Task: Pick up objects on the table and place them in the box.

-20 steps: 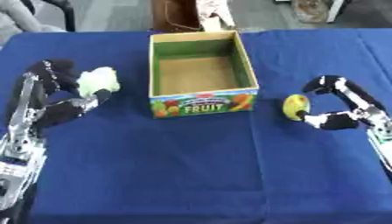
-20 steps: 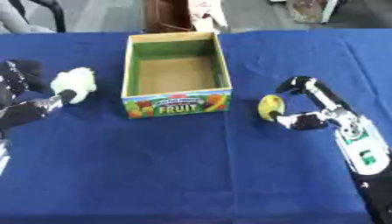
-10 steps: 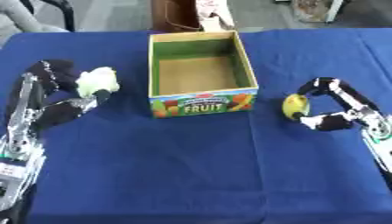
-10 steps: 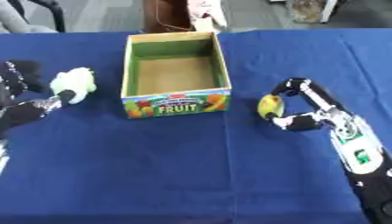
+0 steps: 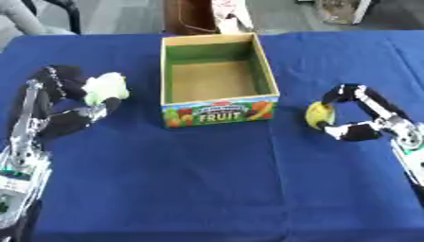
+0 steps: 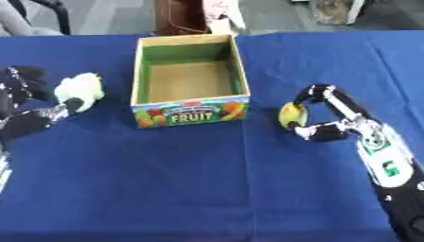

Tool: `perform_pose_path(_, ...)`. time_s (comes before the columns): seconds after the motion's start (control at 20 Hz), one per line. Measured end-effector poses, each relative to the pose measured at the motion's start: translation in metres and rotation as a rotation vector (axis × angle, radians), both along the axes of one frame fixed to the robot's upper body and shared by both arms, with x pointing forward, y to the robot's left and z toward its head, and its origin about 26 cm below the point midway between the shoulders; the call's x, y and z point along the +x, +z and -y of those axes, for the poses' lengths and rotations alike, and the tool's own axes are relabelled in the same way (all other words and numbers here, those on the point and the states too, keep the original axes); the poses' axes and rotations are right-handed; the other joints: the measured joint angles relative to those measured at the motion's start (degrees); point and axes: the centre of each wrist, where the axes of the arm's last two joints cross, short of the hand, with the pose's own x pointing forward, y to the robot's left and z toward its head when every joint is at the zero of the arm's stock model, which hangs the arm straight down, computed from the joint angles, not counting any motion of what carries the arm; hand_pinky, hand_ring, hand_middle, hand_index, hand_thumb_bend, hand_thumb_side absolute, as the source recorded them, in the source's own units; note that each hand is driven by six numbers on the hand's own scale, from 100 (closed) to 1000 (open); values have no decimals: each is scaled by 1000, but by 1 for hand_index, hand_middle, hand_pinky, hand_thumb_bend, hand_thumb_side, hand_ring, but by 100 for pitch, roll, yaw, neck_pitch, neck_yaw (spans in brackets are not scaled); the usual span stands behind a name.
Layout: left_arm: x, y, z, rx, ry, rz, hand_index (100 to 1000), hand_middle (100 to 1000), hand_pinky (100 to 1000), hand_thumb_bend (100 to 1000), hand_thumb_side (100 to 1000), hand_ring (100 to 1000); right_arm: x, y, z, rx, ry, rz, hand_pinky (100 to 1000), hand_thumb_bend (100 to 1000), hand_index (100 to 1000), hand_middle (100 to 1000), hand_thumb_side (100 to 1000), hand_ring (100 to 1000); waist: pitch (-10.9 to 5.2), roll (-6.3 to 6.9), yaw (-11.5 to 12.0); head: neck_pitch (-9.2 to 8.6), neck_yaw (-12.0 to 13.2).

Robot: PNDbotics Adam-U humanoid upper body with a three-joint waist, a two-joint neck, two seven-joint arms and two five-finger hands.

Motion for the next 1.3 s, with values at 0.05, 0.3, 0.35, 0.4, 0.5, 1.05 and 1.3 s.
perform_pose_path(0.05,0,0,0,0,0,0,646,506,537,807,100,494,0,0,0,-1,-2,1,806,322,645,703,100,811,0,0,0,0,0)
perform_pose_path(0.3,0,0,0,0,0,0,646,506,537,807,100,494,0,-1,-2,-2,-16,5,801,300,639,696,100,806,1,5,4,0,0)
perform_pose_path(0.35,0,0,0,0,0,0,646,506,537,807,100,494,0,-1,-2,-4,-21,8,800,294,638,695,100,804,1,5,5,0,0)
perform_pose_path(0.4,0,0,0,0,-1,0,646,506,537,807,100,494,0,-1,-2,-6,-25,10,799,289,636,693,100,803,1,4,6,0,0)
perform_pose_path(0.5,0,0,0,0,-1,0,646,506,537,807,100,494,0,-1,-2,-11,-33,16,796,270,624,686,100,799,4,3,8,0,0)
perform_pose_path(1.05,0,0,0,1,-3,1,647,506,538,807,100,494,1,0,-2,-68,-103,105,724,135,416,576,100,737,24,-6,23,0,-2)
perform_pose_path(1.3,0,0,0,1,-3,1,647,506,538,807,100,494,1,-1,-1,-54,-145,142,705,100,341,539,100,714,24,-9,23,0,-2)
